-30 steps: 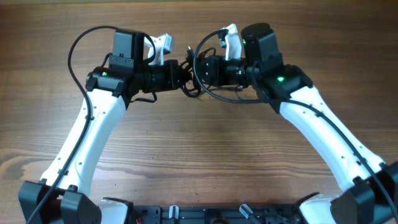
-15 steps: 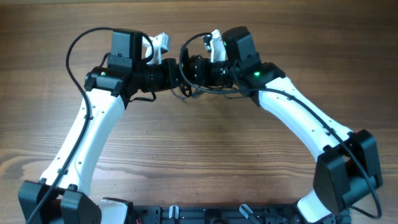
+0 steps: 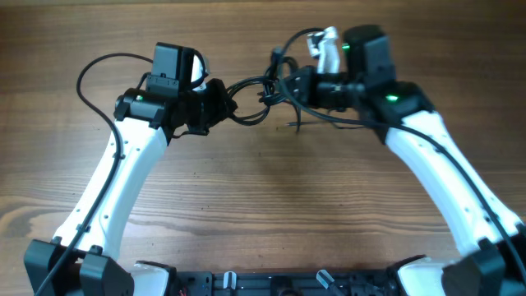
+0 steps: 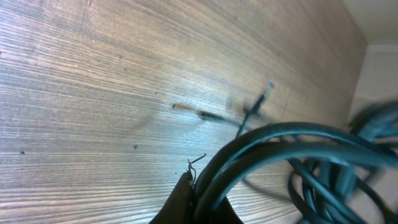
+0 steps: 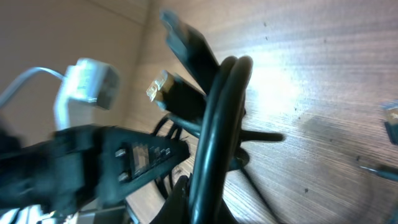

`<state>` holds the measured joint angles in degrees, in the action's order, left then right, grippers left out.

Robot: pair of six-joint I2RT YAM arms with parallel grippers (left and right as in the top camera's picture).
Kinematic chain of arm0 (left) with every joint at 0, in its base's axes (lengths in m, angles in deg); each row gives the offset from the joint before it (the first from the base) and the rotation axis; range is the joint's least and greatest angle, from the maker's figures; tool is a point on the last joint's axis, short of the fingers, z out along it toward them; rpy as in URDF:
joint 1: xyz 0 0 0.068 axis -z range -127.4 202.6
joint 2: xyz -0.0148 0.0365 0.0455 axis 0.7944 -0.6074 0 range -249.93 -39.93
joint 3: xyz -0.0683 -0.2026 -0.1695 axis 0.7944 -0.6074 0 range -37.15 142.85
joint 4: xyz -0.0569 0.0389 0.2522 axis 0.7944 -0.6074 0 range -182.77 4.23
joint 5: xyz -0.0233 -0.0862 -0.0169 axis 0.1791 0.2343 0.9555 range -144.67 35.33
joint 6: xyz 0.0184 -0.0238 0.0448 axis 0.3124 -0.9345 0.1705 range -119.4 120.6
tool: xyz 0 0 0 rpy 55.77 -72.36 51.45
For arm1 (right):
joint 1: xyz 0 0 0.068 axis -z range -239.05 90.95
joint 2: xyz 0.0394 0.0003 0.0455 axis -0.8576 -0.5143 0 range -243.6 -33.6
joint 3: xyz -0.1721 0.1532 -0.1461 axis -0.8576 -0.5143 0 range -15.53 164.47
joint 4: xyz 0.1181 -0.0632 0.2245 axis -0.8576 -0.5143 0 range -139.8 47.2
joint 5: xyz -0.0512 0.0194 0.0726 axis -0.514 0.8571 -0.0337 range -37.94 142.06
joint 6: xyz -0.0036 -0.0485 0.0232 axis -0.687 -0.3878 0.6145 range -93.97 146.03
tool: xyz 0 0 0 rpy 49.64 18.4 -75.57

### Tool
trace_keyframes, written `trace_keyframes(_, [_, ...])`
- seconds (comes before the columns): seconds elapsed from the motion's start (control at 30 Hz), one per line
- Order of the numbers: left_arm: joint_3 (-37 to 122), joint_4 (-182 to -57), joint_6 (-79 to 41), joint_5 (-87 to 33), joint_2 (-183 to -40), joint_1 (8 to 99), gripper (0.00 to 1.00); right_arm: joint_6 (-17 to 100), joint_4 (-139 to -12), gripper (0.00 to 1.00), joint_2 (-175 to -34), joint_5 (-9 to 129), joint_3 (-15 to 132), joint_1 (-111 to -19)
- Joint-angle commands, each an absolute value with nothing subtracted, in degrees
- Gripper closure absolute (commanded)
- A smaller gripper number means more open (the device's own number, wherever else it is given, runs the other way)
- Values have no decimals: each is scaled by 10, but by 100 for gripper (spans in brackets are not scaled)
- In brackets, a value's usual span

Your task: Untangle cables

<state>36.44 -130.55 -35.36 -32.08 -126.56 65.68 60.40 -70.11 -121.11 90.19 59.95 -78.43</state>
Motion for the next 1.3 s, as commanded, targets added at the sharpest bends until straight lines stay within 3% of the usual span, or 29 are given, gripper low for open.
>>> trace_keyframes(0.0, [360, -1326, -376, -487, -1265, 612, 96, 571, -700, 96, -1146, 950, 604, -689])
trace_keyframes(0.13, [360, -1328, -376, -502, -1265, 610, 96, 568, -734, 96, -1147, 1017, 604, -657])
trace_keyframes(0.27, [360, -1328, -376, -530, -1265, 610, 96, 509, -822, 96, -1147, 965, 604, -657])
trace_keyframes(0.37, [360, -1328, -376, -537, -1265, 610, 96, 480, -892, 96, -1148, 849, 604, -657])
trace_keyframes(0.47, [360, -1328, -374, -541, -1265, 610, 96, 487, -935, 96, -1148, 638, 604, -657])
trace_keyframes(0.57, [360, -1328, -373, -541, -1265, 610, 96, 487, -939, 96, -1148, 555, 604, -657])
trace_keyframes(0.7, [360, -1313, -335, -489, -1265, 611, 96, 423, -909, 96, -1148, 647, 604, -657])
trace_keyframes(0.73, [360, -1303, -313, -458, -1265, 611, 96, 390, -899, 93, -1148, 695, 604, -657])
trace_keyframes(0.8, [360, -1274, -258, -358, -1265, 611, 96, 336, -884, 66, -1148, 778, 604, -657])
trace_keyframes(0.83, [360, -1251, -214, -244, -1265, 611, 96, 317, -871, 24, -1147, 846, 604, -657])
trace_keyframes(0.87, [360, -1250, -210, -212, -1265, 610, 96, 318, -867, 18, -1147, 859, 604, -657])
trace_keyframes(1.0, [360, -1251, -214, -170, -1265, 610, 96, 322, -854, 13, -1147, 890, 604, -659])
trace_keyframes(1.27, [360, -1169, -377, -88, -1265, 610, 96, 348, -823, 13, -1150, 908, 604, -712])
